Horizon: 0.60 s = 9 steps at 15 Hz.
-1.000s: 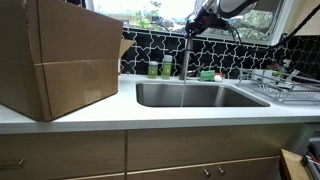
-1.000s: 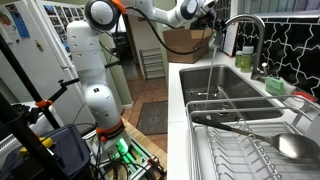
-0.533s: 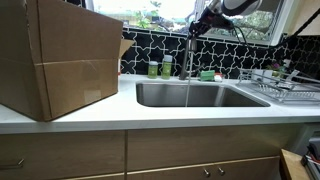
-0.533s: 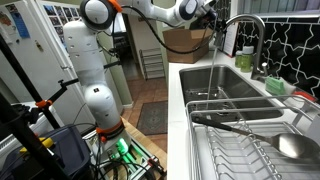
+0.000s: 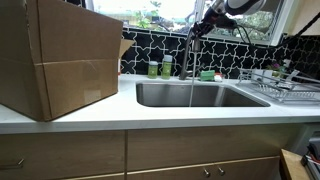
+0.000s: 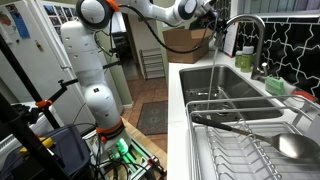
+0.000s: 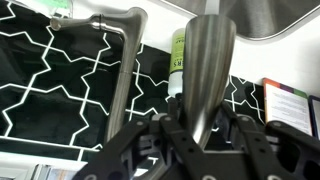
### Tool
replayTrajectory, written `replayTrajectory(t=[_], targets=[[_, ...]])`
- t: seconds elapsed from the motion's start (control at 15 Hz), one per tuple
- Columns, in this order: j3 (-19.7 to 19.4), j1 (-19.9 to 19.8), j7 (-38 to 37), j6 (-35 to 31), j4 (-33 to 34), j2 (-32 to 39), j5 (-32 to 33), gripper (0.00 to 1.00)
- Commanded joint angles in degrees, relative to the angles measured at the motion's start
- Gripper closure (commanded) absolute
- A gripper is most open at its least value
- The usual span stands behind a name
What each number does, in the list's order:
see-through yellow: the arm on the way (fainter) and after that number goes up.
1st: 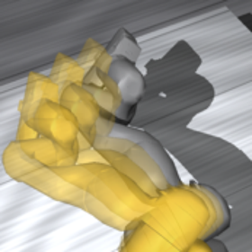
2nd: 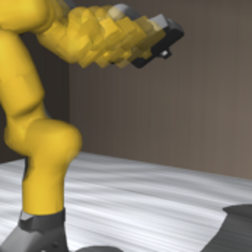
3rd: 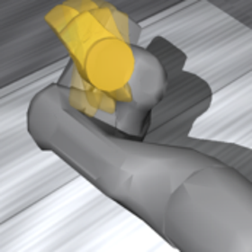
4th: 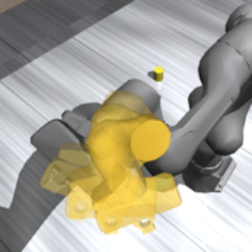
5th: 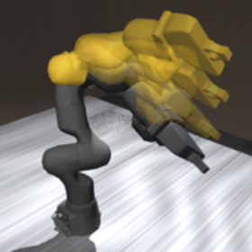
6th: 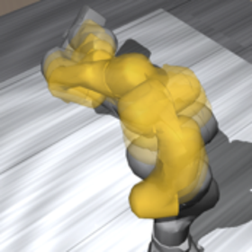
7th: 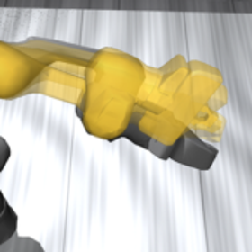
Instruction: Turn the faucet to the right then close the tap
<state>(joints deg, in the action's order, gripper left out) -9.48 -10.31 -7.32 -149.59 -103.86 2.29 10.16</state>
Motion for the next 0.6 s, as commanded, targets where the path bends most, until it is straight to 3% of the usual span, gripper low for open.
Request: replayTrajectory(t=[0.0,0.27,0.33,0.4,0.53], targets=[[0.3,0.7,3.8,3.9,-5.1,-3.7,0.1,0.83],[0.2,0.7,3.6,3.5,-4.9,-3.5,0.5,0.82],[0.2,0.7,2.8,3.3,-4.6,-3.3,0.9,0.65],[0.3,0.8,2.7,3.3,-4.3,-3.2,0.2,0.33],[0.7,1.2,3.2,2.8,-4.6,-3.5,-0.5,0.26]])
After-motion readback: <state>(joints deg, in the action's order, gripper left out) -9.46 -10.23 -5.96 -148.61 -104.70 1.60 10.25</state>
